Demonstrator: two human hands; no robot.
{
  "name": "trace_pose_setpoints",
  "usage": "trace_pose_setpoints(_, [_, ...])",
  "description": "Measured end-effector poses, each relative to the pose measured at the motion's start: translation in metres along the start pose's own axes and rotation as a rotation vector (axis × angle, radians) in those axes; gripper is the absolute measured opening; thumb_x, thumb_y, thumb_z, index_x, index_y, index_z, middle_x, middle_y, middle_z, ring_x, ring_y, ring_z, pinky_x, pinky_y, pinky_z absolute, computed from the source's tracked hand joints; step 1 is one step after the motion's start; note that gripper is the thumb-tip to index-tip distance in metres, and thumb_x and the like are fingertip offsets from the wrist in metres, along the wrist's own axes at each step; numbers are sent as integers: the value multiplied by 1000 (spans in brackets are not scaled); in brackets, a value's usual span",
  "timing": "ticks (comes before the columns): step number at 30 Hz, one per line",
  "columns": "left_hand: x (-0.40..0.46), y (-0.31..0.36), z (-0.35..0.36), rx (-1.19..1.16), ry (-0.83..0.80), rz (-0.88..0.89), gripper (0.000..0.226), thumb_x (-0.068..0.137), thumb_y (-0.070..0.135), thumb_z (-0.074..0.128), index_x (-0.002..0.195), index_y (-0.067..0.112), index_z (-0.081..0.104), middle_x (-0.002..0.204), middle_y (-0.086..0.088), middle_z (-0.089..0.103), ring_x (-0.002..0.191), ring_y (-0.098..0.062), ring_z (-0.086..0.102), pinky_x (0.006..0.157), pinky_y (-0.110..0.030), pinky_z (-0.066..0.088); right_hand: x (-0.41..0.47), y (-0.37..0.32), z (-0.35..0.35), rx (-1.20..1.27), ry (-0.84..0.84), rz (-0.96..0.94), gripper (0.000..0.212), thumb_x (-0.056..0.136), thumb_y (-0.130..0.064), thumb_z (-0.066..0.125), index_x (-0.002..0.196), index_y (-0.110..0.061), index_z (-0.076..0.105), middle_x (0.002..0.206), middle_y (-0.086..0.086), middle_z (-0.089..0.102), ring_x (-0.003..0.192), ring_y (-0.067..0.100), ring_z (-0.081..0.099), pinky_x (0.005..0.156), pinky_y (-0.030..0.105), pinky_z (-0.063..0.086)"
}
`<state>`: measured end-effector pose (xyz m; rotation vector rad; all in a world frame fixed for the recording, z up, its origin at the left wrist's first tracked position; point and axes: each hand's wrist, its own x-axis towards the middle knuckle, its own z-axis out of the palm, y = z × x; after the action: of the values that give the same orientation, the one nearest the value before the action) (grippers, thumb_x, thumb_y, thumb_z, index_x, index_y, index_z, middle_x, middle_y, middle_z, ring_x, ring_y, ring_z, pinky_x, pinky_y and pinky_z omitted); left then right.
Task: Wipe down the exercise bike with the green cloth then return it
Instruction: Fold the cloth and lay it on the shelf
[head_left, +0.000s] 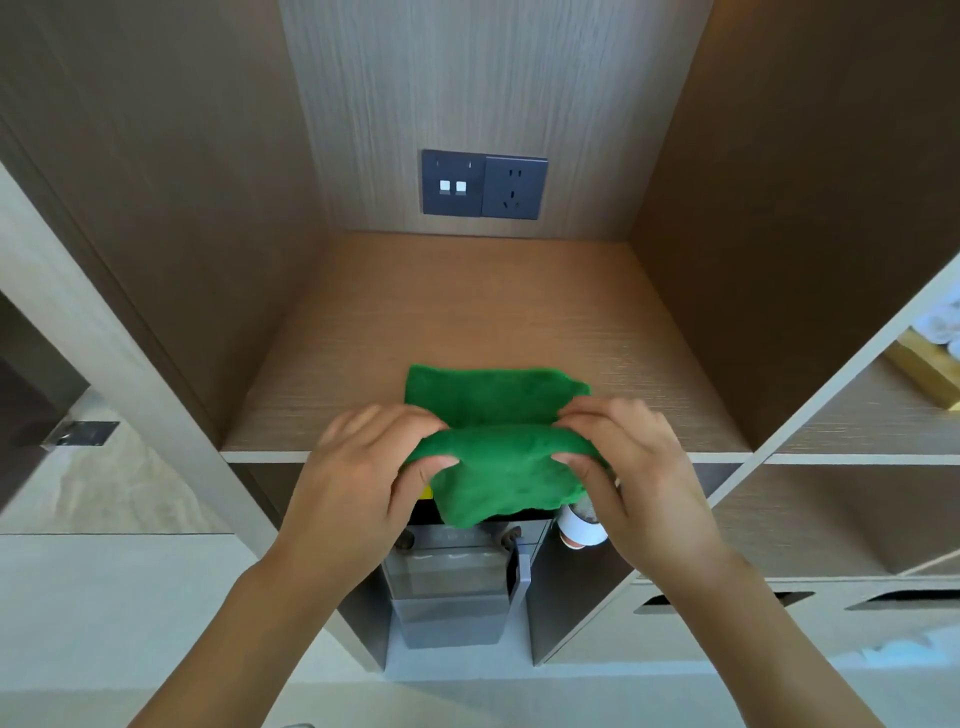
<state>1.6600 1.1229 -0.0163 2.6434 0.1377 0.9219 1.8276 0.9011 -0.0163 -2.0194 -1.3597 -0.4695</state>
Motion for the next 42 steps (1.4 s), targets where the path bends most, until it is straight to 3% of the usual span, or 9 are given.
trace_pose_setpoints(4, [27, 8, -39, -222, 130, -76, 25, 104, 46, 57, 117, 28, 68, 107, 21, 66, 94, -7, 67, 75, -17, 51, 32, -13, -29, 261, 126, 52, 20, 102, -31, 69, 116, -16, 71, 106, -10, 65, 97, 12, 66, 81, 24, 52])
trace_pose_setpoints(8, [66, 0, -58, -310, 158, -142, 22, 100, 34, 68, 121, 29, 70, 115, 18, 71, 103, -8, 70, 84, -23, 56, 76, -7, -36, 395, 125, 176, 18, 100, -31, 73, 117, -26, 70, 109, -15, 71, 97, 13, 71, 82, 39, 60])
trace_pose_setpoints(14, [77, -19, -46, 12, -13, -195, 26, 101, 15, 61, 123, 23, 72, 127, 8, 63, 112, -18, 65, 102, -46, 53, 90, 5, -17, -18, -83, 247, 33, 101, -13, 66, 134, -14, 68, 132, 4, 62, 121, 27, 62, 103, 49, 50])
trace_pose_setpoints(19, [53, -2, -8, -83, -438, -82, 45, 106, 41, 55, 151, 36, 53, 162, 16, 43, 150, -1, 31, 124, -18, 17, 57, -14, 3, 79, -443, 60, 44, 105, -43, 61, 146, -26, 62, 153, -9, 55, 140, 13, 51, 118, 39, 41])
trace_pose_setpoints(22, [48, -10, -2, -67, -469, -118, 51, 105, 43, 58, 154, 37, 50, 164, 23, 33, 151, 10, 15, 112, 2, -3, 50, -4, 7, -8, -475, 47, 48, 106, -39, 61, 152, -27, 56, 162, -13, 47, 152, 11, 40, 125, 38, 32])
trace_pose_setpoints(27, [56, -14, 9, -68, -443, -106, 46, 106, 38, 58, 151, 33, 55, 163, 20, 37, 149, 10, 18, 111, 4, -2, 53, 14, 15, -20, -473, 56, 45, 108, -27, 60, 153, -27, 55, 163, -14, 44, 156, 7, 33, 130, 31, 22])
trace_pose_setpoints(30, [71, -20, 21, -53, -451, -104, 45, 107, 36, 56, 152, 34, 53, 164, 18, 37, 153, 5, 20, 117, -3, 1, 63, 30, 21, -46, -494, 107, 48, 109, -24, 57, 155, -32, 51, 165, -19, 38, 158, 4, 26, 131, 40, 20])
trace_pose_setpoints(36, [119, -20, 50, 108, -490, -94, 49, 112, 24, 44, 160, 36, 40, 173, 12, 24, 162, -15, 14, 128, -47, 21, 97, 54, 16, -260, -503, 233, 57, 111, -17, 43, 162, -41, 36, 173, -16, 25, 162, 15, 16, 129, 52, 17])
trace_pose_setpoints(42, [92, -14, 45, 142, -389, -47, 45, 111, 28, 46, 156, 30, 48, 167, 11, 39, 157, -13, 29, 123, -41, 32, 72, 36, 11, -255, -407, 159, 47, 109, -23, 48, 156, -27, 51, 164, -5, 46, 153, 18, 39, 123, 43, 30])
